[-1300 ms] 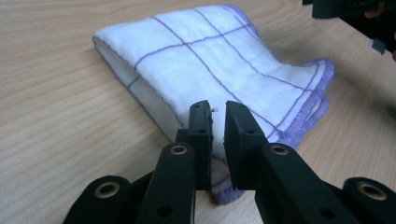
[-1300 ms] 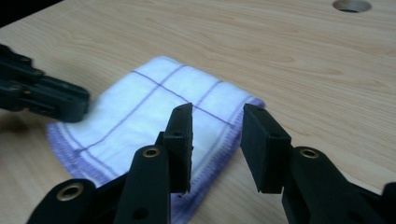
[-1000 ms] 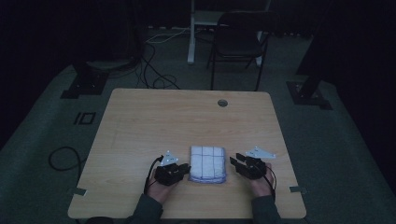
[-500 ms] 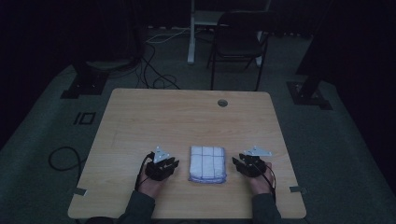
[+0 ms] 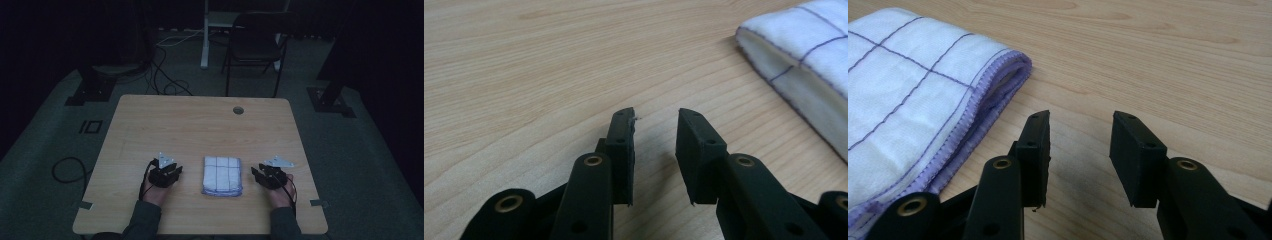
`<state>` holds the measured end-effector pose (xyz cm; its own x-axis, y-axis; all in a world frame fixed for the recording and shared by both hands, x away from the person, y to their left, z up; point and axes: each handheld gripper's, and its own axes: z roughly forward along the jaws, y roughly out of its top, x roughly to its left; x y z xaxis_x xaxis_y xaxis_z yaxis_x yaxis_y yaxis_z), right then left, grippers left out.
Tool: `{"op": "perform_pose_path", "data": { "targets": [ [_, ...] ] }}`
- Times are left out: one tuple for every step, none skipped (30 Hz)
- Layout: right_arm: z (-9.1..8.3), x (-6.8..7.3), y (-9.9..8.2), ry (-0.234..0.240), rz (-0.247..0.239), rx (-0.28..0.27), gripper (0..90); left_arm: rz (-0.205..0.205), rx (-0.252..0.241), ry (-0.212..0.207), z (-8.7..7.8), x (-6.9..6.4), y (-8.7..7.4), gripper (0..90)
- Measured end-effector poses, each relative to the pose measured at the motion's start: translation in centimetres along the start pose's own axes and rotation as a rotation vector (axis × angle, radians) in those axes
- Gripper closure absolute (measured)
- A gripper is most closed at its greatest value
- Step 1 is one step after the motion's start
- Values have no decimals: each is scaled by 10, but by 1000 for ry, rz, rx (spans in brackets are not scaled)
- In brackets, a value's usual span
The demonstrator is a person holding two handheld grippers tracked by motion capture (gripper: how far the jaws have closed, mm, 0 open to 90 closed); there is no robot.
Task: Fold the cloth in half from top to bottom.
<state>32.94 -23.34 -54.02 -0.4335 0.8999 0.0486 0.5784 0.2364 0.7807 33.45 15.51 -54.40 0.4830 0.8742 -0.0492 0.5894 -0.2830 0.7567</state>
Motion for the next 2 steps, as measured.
{"op": "perform_pose_path", "data": {
  "targets": [
    [0,0,0,-2,-1,0,604,3,-1,1,0,0,0,693],
    [0,0,0,-3,0,0,604,4,-3,3,0,0,0,688]
  ]
}}
